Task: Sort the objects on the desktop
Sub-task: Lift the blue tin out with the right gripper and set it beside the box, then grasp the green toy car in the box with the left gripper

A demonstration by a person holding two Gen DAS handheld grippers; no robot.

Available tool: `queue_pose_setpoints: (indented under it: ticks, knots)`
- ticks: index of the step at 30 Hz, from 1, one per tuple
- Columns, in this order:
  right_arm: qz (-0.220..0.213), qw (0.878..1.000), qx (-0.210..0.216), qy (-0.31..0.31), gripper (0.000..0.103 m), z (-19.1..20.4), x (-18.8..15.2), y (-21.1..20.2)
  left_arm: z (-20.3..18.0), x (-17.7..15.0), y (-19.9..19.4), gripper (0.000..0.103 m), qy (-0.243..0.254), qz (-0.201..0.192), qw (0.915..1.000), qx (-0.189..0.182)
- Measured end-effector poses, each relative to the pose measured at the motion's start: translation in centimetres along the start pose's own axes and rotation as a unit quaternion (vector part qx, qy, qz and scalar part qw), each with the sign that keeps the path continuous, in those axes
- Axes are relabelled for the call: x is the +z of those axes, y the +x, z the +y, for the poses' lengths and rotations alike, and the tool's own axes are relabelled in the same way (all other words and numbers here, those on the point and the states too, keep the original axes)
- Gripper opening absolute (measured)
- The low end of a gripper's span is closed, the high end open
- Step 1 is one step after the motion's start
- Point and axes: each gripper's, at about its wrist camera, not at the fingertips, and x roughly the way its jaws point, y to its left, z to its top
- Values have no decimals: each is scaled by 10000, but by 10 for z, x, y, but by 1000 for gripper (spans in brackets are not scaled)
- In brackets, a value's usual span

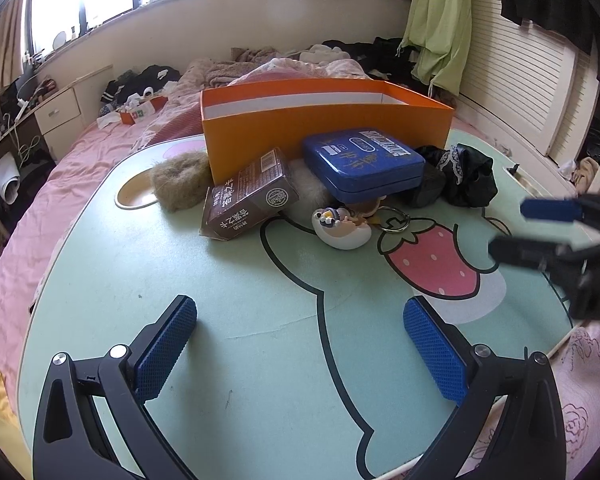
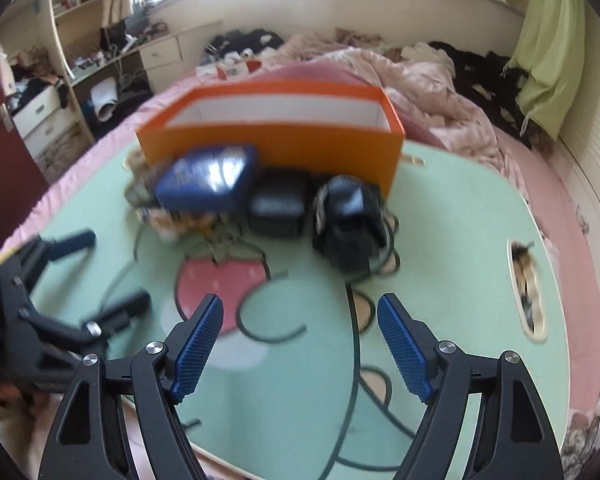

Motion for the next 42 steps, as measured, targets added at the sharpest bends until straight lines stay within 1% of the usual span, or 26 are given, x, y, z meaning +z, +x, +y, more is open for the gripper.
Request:
queue_pose_setpoints:
  ticks: [3,4,5,6,7,13,17,18,21,23,25,27,28,29,30,31,32,34,36,37,39,42]
  knots:
    - [235,9997,-79,37,81,0,-3,13,1,-1,-1,103,12,-18,10000,-5]
    - [266,9996,-53,69,89,0,-4,16,1,-1,0,103,11,-19,10000,-6]
    - [301,9995,-57,112,94,-1,-4,18,2,-1,0,103,7,-21,10000,-9]
    - [326,9993,-73,151,102,-3,-4,20,3,-1,0,103,13,-17,10000,-12]
    - [346,9992,-94,184,103,-5,-5,21,3,-1,0,103,16,-14,10000,-10]
    - [314,9993,-74,168,103,-5,-5,21,5,-1,-3,103,42,19,10000,-30]
    - [285,9994,-62,172,103,-5,-6,22,6,9,-3,103,51,313,9995,-46]
    - [280,9994,-55,172,103,-5,-6,22,6,15,-7,103,20,281,9996,-70]
    - [272,9995,-45,169,103,-5,-5,22,10,53,-32,103,-23,-134,9995,-296]
    - [272,9995,-44,169,103,-5,-5,22,9,91,-42,103,42,-281,9990,-356]
    - [267,9995,-41,172,103,-5,-5,22,7,132,-38,103,97,-242,9984,-504]
    - [255,9995,-28,175,103,-5,-5,22,2,168,-18,100,253,-11,9967,-778]
    - [250,9995,-27,176,103,-4,-5,22,-2,184,-1,92,327,242,9954,-869]
    - [245,9995,-23,177,103,-5,-5,22,-5,197,22,79,351,627,9929,-953]
    - [242,9995,-23,176,103,-4,-5,22,-8,205,44,73,321,969,9896,-1014]
    - [240,9996,-21,177,103,-4,-5,22,-10,211,68,66,288,1342,9849,-1058]
    - [240,9996,-21,177,103,-4,-5,22,-12,213,91,60,252,1649,9804,-1046]
    - [243,9995,-22,178,103,-4,-5,22,-17,210,120,57,194,1991,9744,-1023]
    - [243,9995,-21,179,103,-4,-5,22,-22,204,136,55,124,2197,9675,-1249]
    - [242,9995,-23,179,103,-4,-5,22,-25,201,144,54,93,2293,9648,-1285]
    - [242,9995,-24,177,103,-4,-5,22,-27,196,150,51,56,2373,9631,-1269]
    - [243,9995,-27,176,103,-4,-5,22,-31,189,157,51,151,2506,9588,-1330]
